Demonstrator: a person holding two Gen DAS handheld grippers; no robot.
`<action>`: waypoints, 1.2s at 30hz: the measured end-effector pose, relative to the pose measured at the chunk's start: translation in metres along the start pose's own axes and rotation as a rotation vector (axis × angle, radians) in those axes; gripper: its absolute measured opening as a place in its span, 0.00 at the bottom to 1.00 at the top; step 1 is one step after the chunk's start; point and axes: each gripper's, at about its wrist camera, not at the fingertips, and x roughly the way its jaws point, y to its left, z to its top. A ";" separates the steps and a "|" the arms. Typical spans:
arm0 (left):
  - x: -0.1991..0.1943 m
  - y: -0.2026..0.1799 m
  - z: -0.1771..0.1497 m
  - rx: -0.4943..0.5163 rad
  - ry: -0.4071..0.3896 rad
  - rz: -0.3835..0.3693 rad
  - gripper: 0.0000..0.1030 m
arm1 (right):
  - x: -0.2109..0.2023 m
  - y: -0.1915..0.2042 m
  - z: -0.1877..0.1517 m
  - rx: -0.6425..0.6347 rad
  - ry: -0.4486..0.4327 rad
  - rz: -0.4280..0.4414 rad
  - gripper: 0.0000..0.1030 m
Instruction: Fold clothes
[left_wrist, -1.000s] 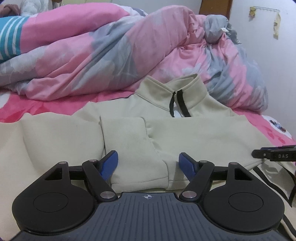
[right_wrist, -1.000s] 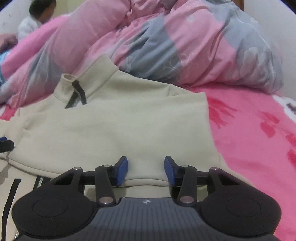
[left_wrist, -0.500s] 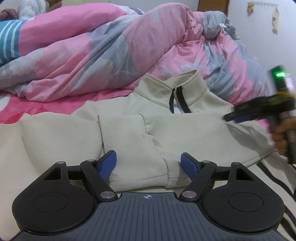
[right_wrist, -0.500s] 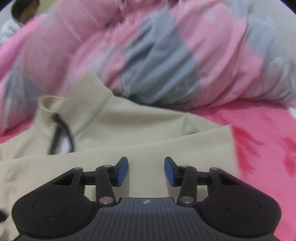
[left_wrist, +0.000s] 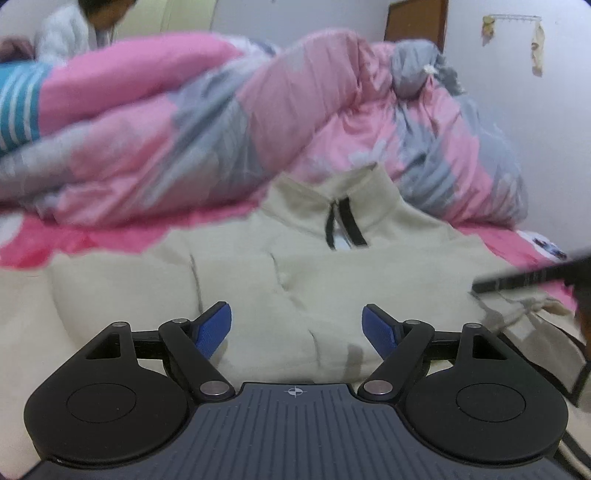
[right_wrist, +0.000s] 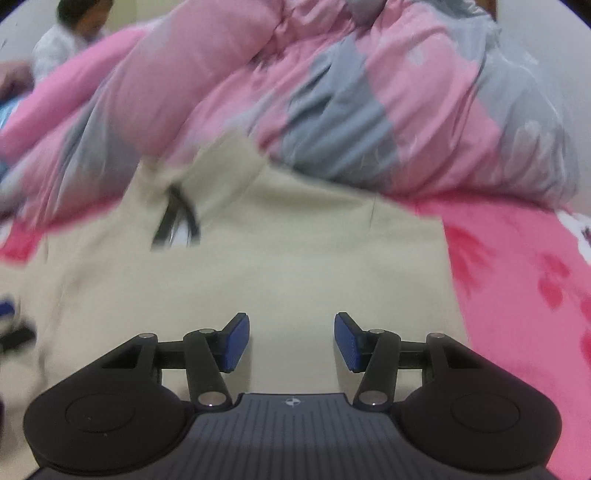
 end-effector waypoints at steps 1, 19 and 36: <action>0.004 -0.001 -0.002 0.003 0.025 0.000 0.76 | 0.001 0.001 -0.011 -0.023 0.005 -0.004 0.53; 0.011 0.003 -0.006 -0.025 0.067 -0.003 0.78 | -0.009 0.054 -0.001 -0.034 0.003 0.075 0.57; 0.011 0.005 -0.006 -0.038 0.064 -0.007 0.79 | 0.017 0.071 -0.007 -0.008 -0.117 0.081 0.62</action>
